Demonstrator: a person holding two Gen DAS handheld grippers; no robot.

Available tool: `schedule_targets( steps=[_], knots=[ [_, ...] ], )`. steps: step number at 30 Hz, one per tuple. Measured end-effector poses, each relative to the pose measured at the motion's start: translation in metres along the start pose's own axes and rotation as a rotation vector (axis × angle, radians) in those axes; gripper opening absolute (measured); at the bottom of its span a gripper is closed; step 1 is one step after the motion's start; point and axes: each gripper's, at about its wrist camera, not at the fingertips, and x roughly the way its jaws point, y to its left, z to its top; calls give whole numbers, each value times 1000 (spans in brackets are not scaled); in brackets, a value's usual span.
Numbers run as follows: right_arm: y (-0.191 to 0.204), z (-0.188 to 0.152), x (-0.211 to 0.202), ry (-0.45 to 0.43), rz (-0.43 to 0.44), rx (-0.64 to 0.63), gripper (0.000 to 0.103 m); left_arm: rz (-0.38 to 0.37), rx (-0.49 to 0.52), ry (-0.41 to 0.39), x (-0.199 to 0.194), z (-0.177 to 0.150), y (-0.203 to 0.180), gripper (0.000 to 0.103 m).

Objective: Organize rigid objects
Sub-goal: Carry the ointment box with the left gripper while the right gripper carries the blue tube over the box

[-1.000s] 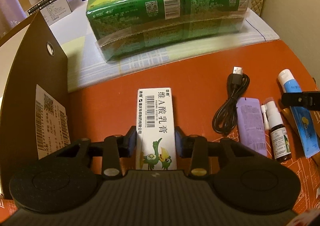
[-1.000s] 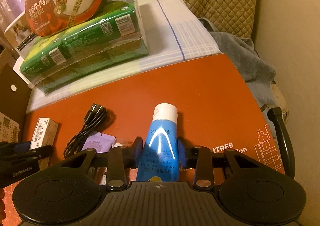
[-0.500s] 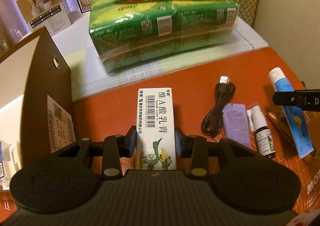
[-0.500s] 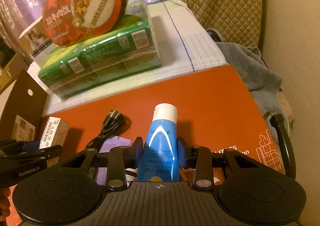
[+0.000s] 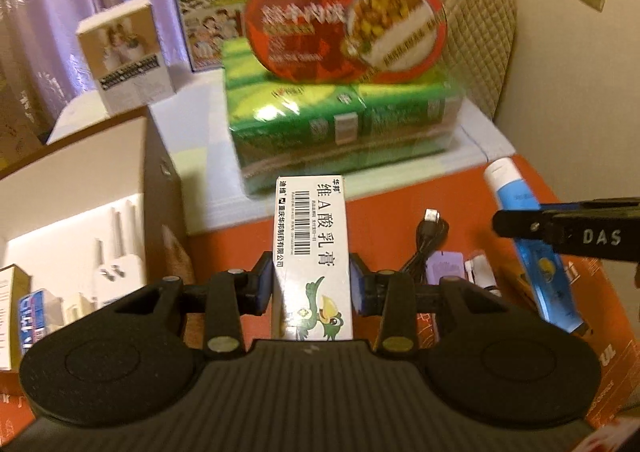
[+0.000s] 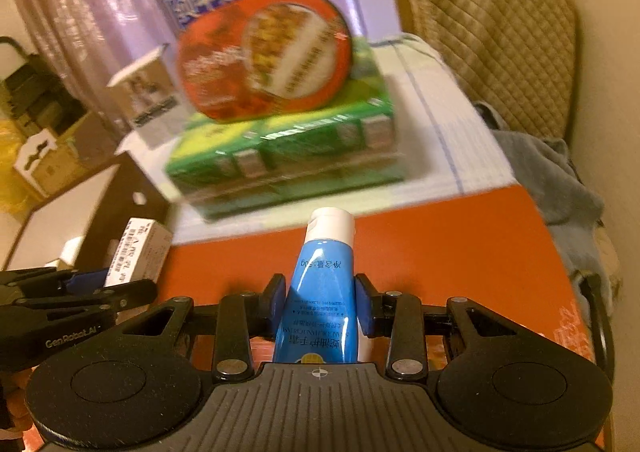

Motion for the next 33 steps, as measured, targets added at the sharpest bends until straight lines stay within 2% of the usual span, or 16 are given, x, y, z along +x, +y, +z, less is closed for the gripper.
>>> schedule_targets(
  steps=[10, 21, 27, 33],
  knots=[
    [86, 7, -3, -15, 170, -117, 33, 65, -75, -80, -60, -6, 60, 34],
    [198, 20, 20, -7, 346, -212, 33, 189, -144, -133, -108, -17, 156, 34],
    [252, 27, 46, 10, 398, -254, 33, 224, -152, -131, -112, -17, 201, 34],
    [291, 33, 80, 28, 394, -296, 33, 222, -171, -96, -96, -15, 241, 34]
  ],
)
